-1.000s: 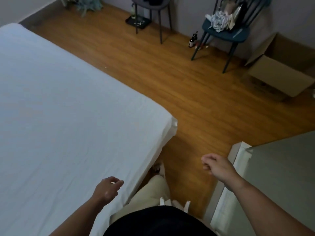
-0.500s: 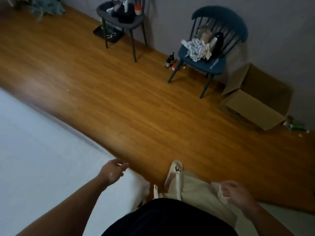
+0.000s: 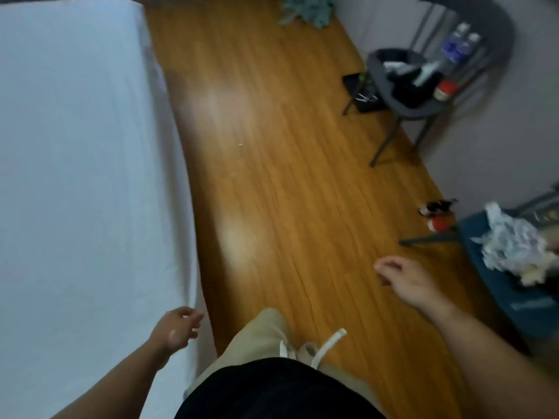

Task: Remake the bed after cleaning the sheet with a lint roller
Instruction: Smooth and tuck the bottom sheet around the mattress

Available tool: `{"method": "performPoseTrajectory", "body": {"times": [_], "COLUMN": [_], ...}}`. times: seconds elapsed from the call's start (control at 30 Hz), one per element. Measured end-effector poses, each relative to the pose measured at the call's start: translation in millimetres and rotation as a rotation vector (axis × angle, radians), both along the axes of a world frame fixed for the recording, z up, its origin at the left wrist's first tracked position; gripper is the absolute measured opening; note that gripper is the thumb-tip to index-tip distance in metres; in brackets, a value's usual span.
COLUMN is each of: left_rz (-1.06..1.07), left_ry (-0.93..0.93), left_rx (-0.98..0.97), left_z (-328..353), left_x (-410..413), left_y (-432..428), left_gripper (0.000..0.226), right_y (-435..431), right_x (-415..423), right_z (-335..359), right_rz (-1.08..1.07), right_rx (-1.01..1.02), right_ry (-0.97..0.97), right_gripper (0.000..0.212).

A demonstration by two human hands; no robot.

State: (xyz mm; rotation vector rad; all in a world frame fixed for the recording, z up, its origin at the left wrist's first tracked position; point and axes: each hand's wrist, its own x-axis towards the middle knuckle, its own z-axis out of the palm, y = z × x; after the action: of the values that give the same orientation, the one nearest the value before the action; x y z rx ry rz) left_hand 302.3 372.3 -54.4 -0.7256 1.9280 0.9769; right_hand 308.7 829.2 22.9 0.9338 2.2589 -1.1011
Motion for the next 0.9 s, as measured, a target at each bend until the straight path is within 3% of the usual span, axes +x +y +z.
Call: {"method": "performPoseTrajectory", "body": {"times": [0.17,0.33,0.63,0.77,0.9], "left_rz": [0.145,0.130,0.047,0.133,0.333], "left_ry": [-0.078,-0.087,0.230,0.207,0.056], "left_rx": [-0.054,-0.115,-0.007,-0.044,-0.098], "left_z": [-10.5,-19.5,48.0,37.0,32.2], "left_x": [-68.4,-220.8,-544.1,-634.3,-696.4], "left_y": [-10.2,-28.1,5.4,11.9,14.6], "left_gripper": [0.021,0.026,0.023,0.023,0.021], "right_y": [-8.9,-13.8,11.1,17.3,-0.7], "right_x": [-178.2,-298.4,-521.9,-661.0,-802.9], "right_z": [-1.6,-29.5,-51.6,-67.4,-57.8], "right_rz": [0.073,0.027,-0.202,-0.093,0.170], "right_rx": [-0.104,-0.154,-0.141,-0.154,-0.143], "right_ry": [0.087,0.011,-0.099,-0.126,-0.138], "right_gripper": [0.014,0.013,0.014,0.014,0.012]}}
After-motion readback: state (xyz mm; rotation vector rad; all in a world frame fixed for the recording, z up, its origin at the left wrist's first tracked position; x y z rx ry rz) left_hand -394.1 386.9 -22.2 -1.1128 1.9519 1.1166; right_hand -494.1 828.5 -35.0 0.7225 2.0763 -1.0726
